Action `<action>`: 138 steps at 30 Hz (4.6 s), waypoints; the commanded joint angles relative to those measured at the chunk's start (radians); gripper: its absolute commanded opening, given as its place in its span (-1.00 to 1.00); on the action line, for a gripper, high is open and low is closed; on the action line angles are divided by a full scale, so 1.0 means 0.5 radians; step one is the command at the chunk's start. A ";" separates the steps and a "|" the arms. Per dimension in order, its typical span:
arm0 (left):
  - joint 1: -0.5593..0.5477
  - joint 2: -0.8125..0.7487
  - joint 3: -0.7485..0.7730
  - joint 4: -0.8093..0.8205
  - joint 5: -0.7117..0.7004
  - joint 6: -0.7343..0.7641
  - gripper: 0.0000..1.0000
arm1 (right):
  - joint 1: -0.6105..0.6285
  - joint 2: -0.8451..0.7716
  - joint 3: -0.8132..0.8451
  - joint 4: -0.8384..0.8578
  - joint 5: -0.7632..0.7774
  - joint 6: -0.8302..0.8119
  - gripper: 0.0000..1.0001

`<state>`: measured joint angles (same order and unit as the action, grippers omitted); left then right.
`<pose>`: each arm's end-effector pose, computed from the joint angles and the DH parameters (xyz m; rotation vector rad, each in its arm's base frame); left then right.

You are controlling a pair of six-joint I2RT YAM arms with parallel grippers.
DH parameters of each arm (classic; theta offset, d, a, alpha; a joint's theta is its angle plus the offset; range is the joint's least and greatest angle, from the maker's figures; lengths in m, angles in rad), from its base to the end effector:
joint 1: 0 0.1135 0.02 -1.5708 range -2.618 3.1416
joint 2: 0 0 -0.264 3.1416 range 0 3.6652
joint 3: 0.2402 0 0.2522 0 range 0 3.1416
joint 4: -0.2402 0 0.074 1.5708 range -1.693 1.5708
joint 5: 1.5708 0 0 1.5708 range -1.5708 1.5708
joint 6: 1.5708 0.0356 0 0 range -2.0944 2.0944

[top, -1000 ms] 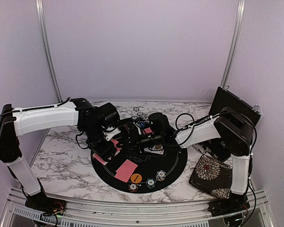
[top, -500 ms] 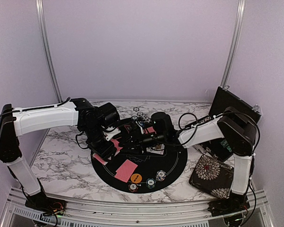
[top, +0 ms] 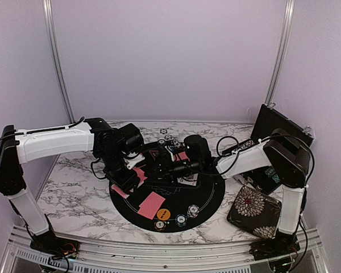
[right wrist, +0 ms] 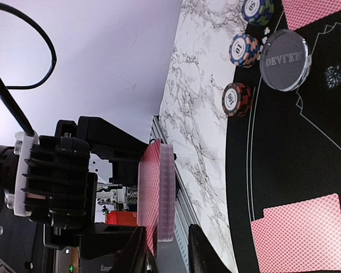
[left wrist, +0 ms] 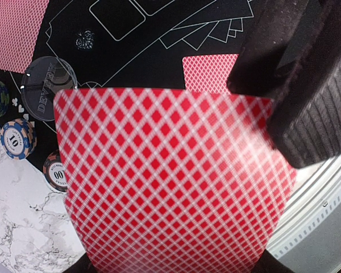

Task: Distribute texas hold em gaming equipment
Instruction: Pick up the poker card from the face-down deck piles, then place the poker card in the community card area.

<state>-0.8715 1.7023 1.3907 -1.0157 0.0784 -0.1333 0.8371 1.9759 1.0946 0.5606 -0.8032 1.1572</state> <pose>0.2119 -0.2563 0.2510 1.0787 2.7492 -0.2755 0.2621 0.3290 0.1742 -0.3302 2.3900 1.9297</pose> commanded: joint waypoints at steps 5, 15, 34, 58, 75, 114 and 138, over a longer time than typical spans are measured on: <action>0.006 -0.004 0.018 -0.021 0.007 0.018 -0.13 | 0.009 -0.081 -0.012 0.077 -0.029 0.042 -0.56; 0.007 0.003 0.022 -0.021 0.010 0.018 -0.13 | 0.019 -0.066 -0.027 0.121 -0.040 0.076 -0.67; 0.008 -0.014 -0.008 -0.015 0.006 0.019 -0.13 | -0.035 -0.082 -0.079 0.259 -0.093 0.198 -1.00; 0.018 -0.055 -0.069 0.007 0.006 0.003 -0.13 | -0.201 -0.179 -0.162 0.241 -0.187 0.173 -1.00; 0.033 -0.111 -0.109 0.013 0.004 0.002 -0.13 | -0.399 -0.184 -0.161 0.035 -0.308 -0.033 -1.00; 0.055 -0.124 -0.126 0.022 0.010 0.009 -0.13 | -0.523 0.588 0.898 -1.496 0.039 -1.216 -1.00; 0.054 -0.134 -0.130 0.019 0.014 0.007 -0.13 | -0.524 0.479 0.925 -1.669 0.259 -1.323 -0.70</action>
<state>-0.8490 1.6691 1.3285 -0.9977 0.0788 -0.1307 0.5850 2.2604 1.5543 -0.2420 -0.7101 0.5224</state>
